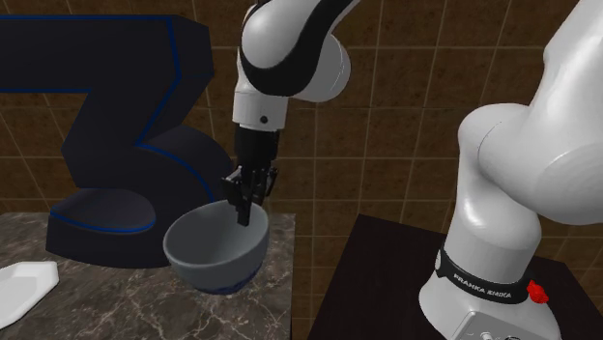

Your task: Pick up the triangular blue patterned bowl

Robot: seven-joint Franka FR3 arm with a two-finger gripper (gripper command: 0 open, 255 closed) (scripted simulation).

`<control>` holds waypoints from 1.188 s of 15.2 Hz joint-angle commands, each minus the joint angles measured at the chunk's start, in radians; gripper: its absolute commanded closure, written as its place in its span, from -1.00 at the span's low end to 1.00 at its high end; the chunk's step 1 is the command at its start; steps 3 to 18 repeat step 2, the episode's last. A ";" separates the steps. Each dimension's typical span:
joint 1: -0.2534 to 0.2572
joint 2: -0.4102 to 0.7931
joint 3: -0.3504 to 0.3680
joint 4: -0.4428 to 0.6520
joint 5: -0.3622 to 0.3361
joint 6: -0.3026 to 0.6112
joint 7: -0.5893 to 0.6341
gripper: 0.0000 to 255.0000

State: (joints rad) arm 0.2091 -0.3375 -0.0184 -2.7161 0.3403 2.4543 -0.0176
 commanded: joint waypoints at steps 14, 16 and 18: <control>-0.004 -0.019 0.001 0.002 -0.008 -0.020 0.007 1.00; -0.004 -0.019 0.001 0.002 -0.008 -0.020 0.007 1.00; -0.004 -0.019 0.001 0.002 -0.008 -0.020 0.007 1.00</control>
